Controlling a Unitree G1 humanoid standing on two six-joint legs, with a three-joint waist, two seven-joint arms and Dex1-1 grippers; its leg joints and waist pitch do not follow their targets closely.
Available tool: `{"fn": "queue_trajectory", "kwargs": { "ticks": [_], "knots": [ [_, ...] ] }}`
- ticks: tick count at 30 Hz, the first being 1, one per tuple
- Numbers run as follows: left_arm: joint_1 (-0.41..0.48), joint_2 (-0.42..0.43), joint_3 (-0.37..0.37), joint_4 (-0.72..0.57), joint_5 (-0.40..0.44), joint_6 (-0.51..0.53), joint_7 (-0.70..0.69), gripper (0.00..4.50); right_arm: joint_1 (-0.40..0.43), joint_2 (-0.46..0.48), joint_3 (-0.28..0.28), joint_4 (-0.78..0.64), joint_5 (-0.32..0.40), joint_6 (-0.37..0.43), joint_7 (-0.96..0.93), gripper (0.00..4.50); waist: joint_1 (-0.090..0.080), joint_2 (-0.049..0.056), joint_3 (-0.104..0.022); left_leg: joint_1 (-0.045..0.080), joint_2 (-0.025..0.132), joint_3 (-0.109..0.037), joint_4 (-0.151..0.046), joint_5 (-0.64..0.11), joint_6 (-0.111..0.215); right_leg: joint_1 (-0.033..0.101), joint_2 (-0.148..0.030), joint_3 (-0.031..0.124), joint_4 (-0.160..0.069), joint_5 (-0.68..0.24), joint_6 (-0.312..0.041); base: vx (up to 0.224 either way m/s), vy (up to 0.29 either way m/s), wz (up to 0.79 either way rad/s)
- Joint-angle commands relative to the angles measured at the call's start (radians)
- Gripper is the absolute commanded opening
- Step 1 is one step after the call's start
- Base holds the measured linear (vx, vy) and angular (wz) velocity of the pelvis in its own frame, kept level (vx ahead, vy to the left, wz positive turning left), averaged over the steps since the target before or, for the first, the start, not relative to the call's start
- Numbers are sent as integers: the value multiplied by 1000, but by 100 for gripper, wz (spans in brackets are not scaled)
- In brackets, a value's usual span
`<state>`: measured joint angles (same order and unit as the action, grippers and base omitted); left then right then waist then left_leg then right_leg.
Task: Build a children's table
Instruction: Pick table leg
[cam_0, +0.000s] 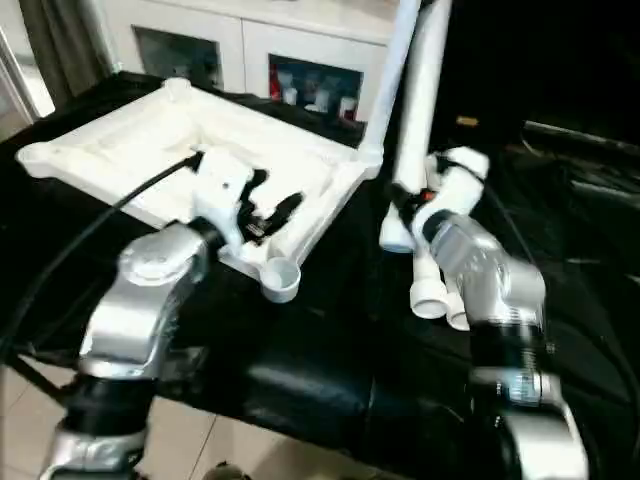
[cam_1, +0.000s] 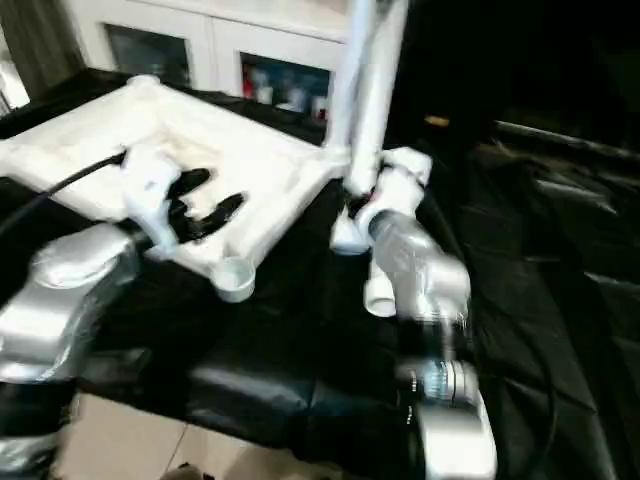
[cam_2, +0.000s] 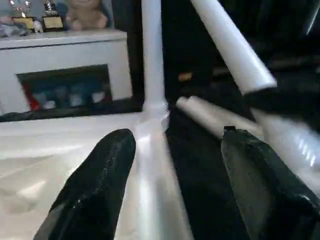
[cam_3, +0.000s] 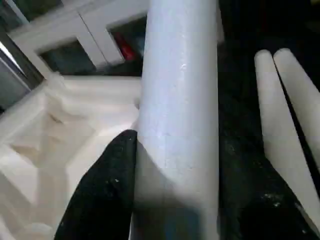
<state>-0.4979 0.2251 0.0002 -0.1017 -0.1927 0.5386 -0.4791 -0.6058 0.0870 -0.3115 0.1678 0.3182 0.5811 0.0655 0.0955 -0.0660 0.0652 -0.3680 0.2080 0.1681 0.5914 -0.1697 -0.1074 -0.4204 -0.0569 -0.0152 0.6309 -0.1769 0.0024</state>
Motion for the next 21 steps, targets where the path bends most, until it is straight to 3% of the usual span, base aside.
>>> {"fn": "queue_trajectory", "kwargs": {
  "ticks": [1,4,6,7,8,13,17,21],
  "knots": [
    [-52,-48,37,36,-65,43,19,321,43,-1,-8,-140,84,-65,110,190,3,16,-77,12,-3,8,-67,-211,-47,52,-45,23,-68,-140,-117,0,0,0],
    [-120,-110,88,78,-145,91,38,321,112,-35,37,-254,158,-35,266,189,11,2,-75,8,0,6,-65,-196,-15,56,-49,23,-71,-157,-114,0,0,0],
    [-139,-124,105,90,-170,103,43,321,131,-47,47,-281,183,-14,298,189,9,2,-73,2,-1,4,-67,-184,-12,59,-49,22,-72,-170,-113,0,0,0],
    [-163,-139,126,104,-203,121,46,321,148,-63,54,-308,215,17,335,189,11,-3,-74,5,-2,7,-64,-183,-8,59,-48,22,-73,-171,-113,0,0,0],
    [-204,-164,161,123,-261,150,48,321,180,-96,69,-350,261,61,393,189,13,-1,-74,5,-1,5,-63,-176,0,59,-50,23,-72,-167,-117,0,0,0],
    [-289,-218,235,146,-404,221,48,321,216,-180,95,-384,322,121,498,189,21,-7,-73,4,-3,6,-59,-179,3,57,-51,21,-78,-217,-124,0,0,0],
    [-310,-231,247,148,-443,242,40,321,222,-202,109,-386,325,123,529,189,27,-10,-71,1,-1,5,-60,-178,3,56,-52,20,-83,-249,-113,0,0,0],
    [-313,-235,224,157,-450,289,47,321,236,-232,150,-412,355,151,567,189,29,-10,-73,0,0,5,-60,-154,3,59,-51,20,-80,-208,-112,0,0,0]
  ]
}}
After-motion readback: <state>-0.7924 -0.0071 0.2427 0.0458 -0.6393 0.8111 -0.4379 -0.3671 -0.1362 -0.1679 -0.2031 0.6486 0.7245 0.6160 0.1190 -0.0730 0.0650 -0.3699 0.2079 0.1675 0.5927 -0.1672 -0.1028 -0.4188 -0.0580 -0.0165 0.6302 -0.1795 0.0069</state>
